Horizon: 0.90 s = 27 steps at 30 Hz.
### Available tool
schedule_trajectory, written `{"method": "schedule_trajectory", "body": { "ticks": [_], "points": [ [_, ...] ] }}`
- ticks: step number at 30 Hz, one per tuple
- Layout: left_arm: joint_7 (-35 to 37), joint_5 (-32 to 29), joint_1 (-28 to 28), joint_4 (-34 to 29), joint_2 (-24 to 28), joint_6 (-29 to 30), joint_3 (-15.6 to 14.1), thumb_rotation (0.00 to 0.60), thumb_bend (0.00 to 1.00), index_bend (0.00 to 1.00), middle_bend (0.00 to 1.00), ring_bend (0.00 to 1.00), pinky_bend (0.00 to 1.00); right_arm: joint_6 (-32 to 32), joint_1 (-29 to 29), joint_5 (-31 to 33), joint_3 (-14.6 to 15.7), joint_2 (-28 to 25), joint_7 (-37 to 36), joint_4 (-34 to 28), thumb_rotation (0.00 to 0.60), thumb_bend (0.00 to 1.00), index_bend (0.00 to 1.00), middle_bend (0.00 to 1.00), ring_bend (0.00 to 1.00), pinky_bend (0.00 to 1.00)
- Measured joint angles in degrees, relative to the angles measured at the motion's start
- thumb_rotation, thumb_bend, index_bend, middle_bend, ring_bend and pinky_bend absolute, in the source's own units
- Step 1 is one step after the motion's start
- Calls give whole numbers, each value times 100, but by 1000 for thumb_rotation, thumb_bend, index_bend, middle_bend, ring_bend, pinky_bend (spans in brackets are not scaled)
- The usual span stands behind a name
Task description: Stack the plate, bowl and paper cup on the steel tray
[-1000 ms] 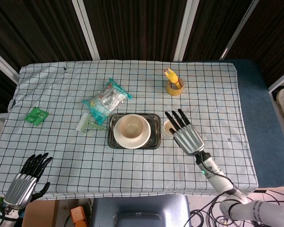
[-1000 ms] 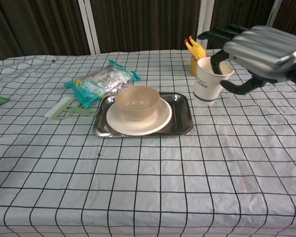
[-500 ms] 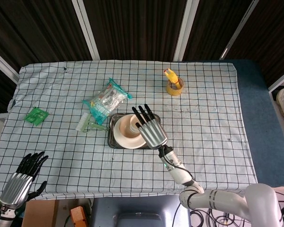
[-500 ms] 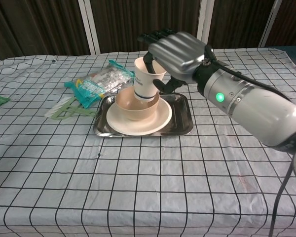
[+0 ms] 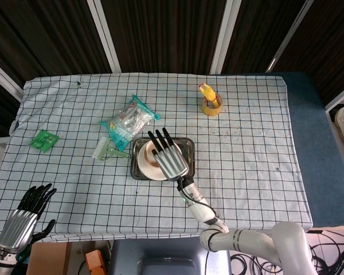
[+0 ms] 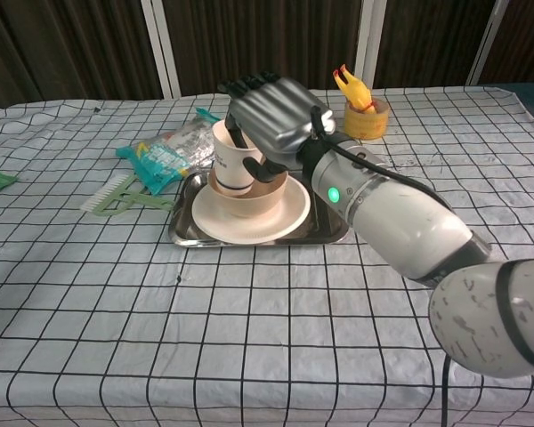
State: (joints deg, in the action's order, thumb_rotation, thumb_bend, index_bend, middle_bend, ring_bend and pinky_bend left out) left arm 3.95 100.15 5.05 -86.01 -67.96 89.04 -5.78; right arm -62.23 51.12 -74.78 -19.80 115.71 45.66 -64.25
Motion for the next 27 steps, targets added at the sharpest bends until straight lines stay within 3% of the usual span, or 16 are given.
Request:
{"method": "schedule_trajectory", "body": {
  "ticks": [10,17,27],
  "points": [
    [-4,16,0,0,-1,-7,-7,600,382,0,4,0,13,56,201,213,102,420,300,811,600,465,649,25,0,0],
    [0,18,-1,2,-1,-9,-6,600,380,0,3,0,13,35,223,262,153,439,346,874,600,465,600,25,0,0],
    [-10,35,-7,-1,-3,8,-7,600,381,0,1,0,14,87,188,399,209,322,472,689,600,464,429,31,0,0]
  ]
}}
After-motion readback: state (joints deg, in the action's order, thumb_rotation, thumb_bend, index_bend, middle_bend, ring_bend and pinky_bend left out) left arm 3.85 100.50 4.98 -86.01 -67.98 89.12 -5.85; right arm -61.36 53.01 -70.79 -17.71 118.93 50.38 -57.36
